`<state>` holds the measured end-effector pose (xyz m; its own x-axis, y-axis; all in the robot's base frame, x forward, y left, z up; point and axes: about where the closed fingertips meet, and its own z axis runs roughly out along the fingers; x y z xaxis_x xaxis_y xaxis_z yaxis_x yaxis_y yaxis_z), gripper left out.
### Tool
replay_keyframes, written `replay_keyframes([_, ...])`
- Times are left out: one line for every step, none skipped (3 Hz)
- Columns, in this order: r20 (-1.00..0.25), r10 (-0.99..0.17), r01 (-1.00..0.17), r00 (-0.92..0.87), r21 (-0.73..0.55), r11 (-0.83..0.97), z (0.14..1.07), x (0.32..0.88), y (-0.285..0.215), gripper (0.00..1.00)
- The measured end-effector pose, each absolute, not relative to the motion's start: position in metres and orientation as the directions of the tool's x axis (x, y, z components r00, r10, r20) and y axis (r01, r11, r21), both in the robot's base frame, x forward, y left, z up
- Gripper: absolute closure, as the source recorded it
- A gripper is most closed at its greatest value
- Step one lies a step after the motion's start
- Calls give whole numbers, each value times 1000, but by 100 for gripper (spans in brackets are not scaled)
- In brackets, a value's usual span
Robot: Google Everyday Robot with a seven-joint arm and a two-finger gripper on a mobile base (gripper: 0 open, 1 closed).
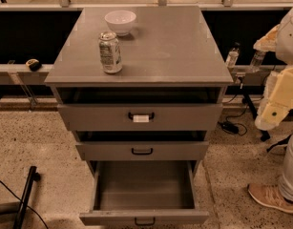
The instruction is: Close bottom drawer
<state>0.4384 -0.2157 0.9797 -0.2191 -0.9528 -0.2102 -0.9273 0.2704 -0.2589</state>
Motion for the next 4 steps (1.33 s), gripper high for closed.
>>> replay_keyframes([-219,-953,-924,-208,-276,265,980,437,-214,0])
replay_keyframes([-236,-954,-920,-185,-299,252,946,425,-217,0])
replay_keyframes([-249,-961,-931,-118,-310,194,894,419,-212,0])
replay_keyframes([-244,-964,-931,-106,-317,183,888,420,-211,0])
